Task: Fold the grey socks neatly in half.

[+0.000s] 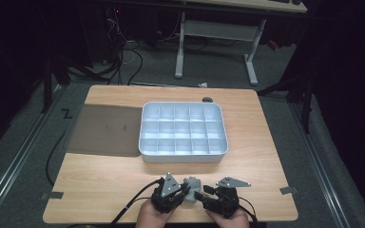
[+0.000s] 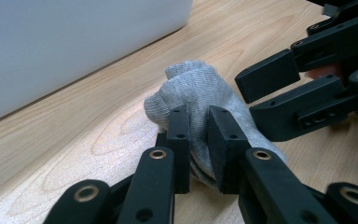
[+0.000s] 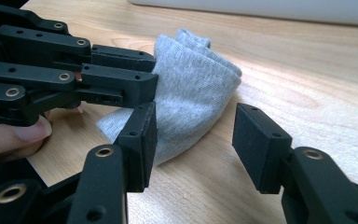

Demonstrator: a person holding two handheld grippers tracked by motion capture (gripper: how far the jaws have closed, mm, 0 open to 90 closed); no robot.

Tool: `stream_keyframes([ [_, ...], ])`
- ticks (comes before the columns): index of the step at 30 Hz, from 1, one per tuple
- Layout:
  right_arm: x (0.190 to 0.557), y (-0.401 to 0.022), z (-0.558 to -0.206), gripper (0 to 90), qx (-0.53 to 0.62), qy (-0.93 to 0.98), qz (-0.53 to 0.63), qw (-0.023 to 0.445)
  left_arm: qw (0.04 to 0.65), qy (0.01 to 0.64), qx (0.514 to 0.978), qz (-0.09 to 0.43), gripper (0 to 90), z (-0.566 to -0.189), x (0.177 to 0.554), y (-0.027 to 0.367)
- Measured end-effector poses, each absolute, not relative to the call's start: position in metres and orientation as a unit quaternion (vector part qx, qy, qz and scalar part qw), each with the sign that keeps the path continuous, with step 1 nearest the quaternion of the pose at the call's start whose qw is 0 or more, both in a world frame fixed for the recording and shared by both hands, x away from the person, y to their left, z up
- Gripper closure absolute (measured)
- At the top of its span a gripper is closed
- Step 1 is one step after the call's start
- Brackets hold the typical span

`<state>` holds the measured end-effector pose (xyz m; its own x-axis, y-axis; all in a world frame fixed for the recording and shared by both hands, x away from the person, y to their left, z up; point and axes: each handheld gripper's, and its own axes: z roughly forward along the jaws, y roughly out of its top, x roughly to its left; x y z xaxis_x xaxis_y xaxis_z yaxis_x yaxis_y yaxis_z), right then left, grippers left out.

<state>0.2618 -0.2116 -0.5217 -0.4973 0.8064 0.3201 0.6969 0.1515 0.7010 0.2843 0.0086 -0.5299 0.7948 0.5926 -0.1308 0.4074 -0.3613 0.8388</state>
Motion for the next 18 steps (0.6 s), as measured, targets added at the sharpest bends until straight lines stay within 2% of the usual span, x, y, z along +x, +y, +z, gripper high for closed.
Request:
stream_keyframes([
  [7,0.270,-0.213,-0.524,46.5,0.510,0.754,0.414,0.016,0.475,0.311,0.819,0.083,79.2,-0.529,0.286,0.010],
  [18,0.276,-0.206,-0.524,43.7,0.520,0.746,0.416,-0.022,0.474,0.315,0.819,0.076,79.1,-0.529,0.288,0.013],
])
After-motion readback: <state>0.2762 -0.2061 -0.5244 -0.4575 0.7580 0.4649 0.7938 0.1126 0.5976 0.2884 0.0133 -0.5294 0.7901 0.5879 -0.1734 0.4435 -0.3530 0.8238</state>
